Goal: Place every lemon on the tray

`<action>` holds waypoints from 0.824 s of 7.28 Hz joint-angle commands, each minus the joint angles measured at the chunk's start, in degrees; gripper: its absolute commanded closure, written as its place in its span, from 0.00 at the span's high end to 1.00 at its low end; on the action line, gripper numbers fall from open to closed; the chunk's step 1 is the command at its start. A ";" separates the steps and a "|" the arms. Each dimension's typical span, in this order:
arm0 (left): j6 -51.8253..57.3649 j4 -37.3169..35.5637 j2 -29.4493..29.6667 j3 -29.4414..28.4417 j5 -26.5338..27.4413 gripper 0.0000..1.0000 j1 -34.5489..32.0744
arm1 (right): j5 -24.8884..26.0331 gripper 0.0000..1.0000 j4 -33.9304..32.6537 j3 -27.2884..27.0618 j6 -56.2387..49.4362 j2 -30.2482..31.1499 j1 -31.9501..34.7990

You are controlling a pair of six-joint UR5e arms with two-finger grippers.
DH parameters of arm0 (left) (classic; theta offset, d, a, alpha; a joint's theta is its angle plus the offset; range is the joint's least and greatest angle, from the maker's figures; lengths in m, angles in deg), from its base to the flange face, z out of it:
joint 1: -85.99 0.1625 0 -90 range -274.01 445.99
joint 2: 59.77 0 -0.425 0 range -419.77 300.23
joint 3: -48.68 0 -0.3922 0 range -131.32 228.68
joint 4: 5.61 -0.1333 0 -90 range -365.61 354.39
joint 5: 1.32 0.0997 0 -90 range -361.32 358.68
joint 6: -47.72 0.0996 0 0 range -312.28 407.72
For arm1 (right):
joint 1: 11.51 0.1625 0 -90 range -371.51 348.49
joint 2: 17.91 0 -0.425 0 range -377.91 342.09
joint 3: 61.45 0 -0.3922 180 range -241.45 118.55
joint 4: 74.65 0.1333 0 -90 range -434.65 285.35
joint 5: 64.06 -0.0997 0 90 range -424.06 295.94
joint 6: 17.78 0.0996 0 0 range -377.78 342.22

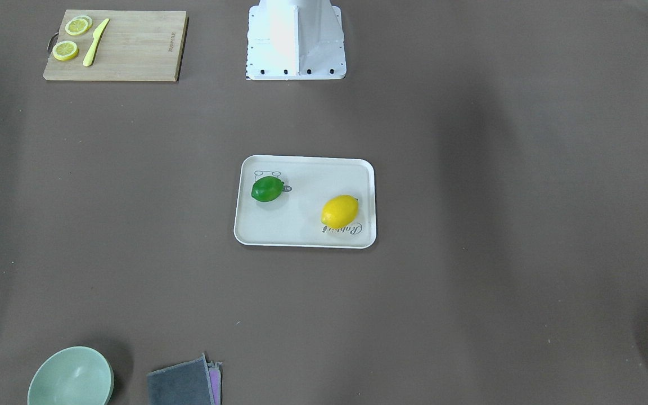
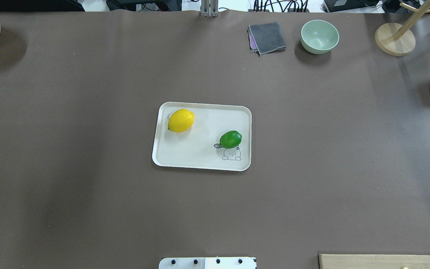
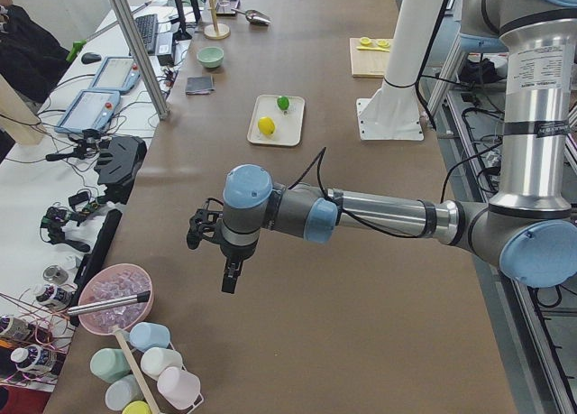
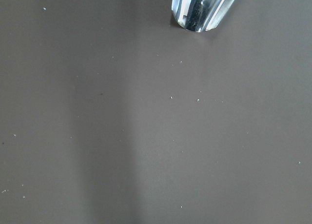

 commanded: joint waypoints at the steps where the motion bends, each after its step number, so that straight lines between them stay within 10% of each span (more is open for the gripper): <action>1: 0.00 0.01 0.07 0.31 -0.04 0.98 0.01 | 0.33 1.00 -0.07 0.46 0.00 0.17 0.00; 6: 0.00 0.10 0.07 0.40 -0.04 0.98 0.01 | 2.17 1.00 0.01 2.56 0.08 -0.35 0.00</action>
